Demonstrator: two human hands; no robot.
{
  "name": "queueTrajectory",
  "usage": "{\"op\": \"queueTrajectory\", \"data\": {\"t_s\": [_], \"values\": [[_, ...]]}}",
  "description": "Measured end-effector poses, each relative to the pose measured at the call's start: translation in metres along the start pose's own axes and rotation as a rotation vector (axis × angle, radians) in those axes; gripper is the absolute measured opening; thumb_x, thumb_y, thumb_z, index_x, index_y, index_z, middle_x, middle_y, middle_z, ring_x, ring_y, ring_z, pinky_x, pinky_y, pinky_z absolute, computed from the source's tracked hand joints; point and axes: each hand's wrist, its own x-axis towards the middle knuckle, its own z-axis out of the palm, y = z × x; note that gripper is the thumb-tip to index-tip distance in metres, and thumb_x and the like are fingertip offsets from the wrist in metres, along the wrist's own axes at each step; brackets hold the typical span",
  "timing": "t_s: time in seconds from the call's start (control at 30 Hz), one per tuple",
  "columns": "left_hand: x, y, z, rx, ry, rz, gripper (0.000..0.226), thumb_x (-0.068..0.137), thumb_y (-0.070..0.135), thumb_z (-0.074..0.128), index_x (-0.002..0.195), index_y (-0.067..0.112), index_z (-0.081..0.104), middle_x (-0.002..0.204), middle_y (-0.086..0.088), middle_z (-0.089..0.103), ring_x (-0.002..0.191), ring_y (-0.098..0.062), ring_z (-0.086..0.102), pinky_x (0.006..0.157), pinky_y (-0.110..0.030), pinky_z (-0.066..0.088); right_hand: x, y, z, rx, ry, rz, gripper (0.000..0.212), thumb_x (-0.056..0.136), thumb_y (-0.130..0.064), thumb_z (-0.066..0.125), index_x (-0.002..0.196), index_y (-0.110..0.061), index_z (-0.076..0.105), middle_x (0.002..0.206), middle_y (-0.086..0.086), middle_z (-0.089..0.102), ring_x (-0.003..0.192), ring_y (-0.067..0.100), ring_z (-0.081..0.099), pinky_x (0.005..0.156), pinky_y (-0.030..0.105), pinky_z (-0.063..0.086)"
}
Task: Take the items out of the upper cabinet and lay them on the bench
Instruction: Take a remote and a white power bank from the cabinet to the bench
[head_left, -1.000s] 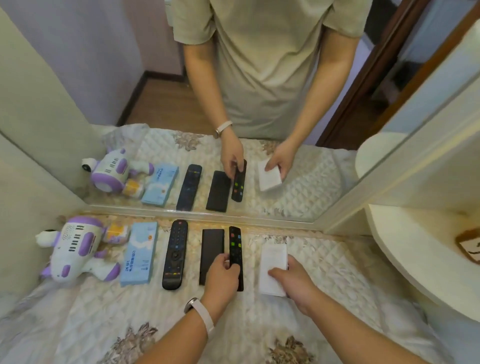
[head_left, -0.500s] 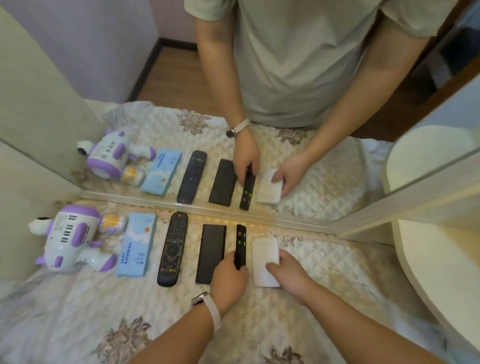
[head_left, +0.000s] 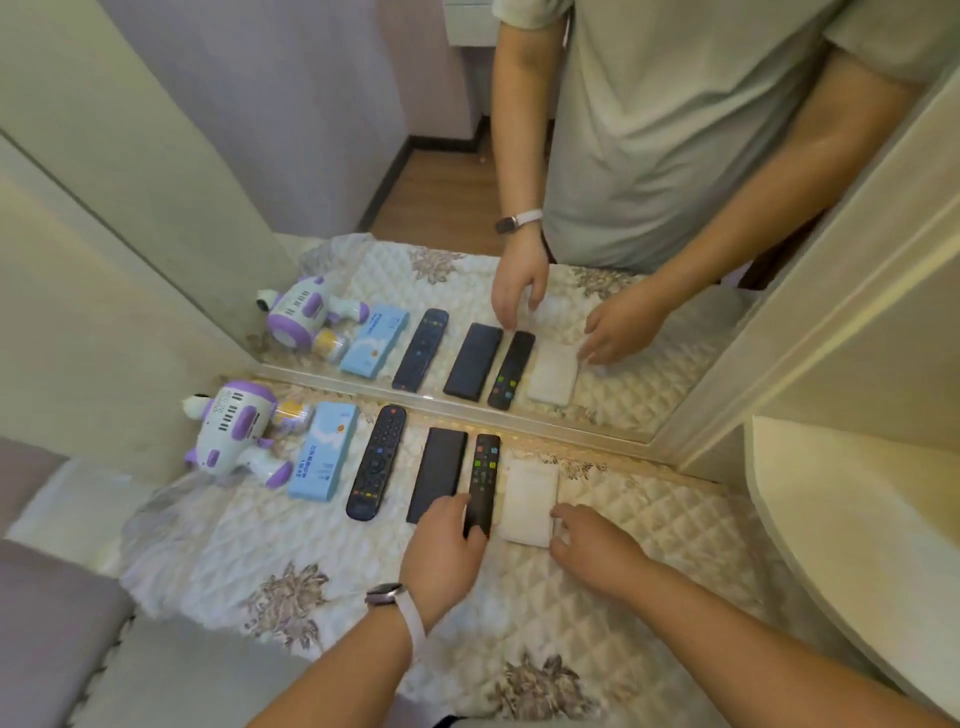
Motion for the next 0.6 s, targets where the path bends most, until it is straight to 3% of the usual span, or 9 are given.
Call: {"op": "queueTrajectory", "data": {"t_s": [0.2,0.4,0.53,0.6], "values": [[-0.039,-0.016,-0.006,0.296,0.142,0.162,0.045,0.087,0.03,0.051,0.129,0.014,0.059,0.125,-0.001,0.061,0.112,-0.023,0.059,0.093,-0.034,0.047,-0.021,-0.01,-0.012,-0.378,0.066,-0.301,0.046,0.096,-0.04,0.041,0.136,-0.019,0.044,0.129,0.005,0.049,0.117,0.026,0.047,0.089,0.04,0.047],[-0.086,-0.036,-0.007,0.397,0.316,0.123,0.046,0.085,0.04,0.044,0.116,0.015,0.068,0.113,-0.004,0.068,0.097,-0.025,0.066,0.08,-0.038,0.055,-0.036,-0.036,-0.009,-0.603,0.095,-0.642,0.046,0.096,-0.047,0.039,0.131,-0.018,0.049,0.126,0.004,0.052,0.114,0.026,0.047,0.089,0.042,0.046],[-0.135,-0.06,-0.01,0.378,0.382,0.005,0.047,0.089,0.042,0.04,0.122,0.019,0.065,0.123,-0.005,0.064,0.11,-0.027,0.062,0.091,-0.043,0.05,-0.048,-0.068,0.005,-0.667,0.069,-0.905,0.051,0.096,-0.05,0.04,0.136,-0.02,0.049,0.133,0.002,0.052,0.121,0.025,0.047,0.097,0.041,0.043],[-0.162,-0.072,-0.015,0.329,0.401,-0.057,0.05,0.091,0.044,0.036,0.128,0.021,0.06,0.132,-0.004,0.059,0.121,-0.026,0.054,0.101,-0.045,0.041,-0.057,-0.088,0.017,-0.684,0.09,-1.029,0.051,0.094,-0.051,0.04,0.131,-0.02,0.054,0.128,0.002,0.057,0.118,0.026,0.052,0.093,0.042,0.046]]}}
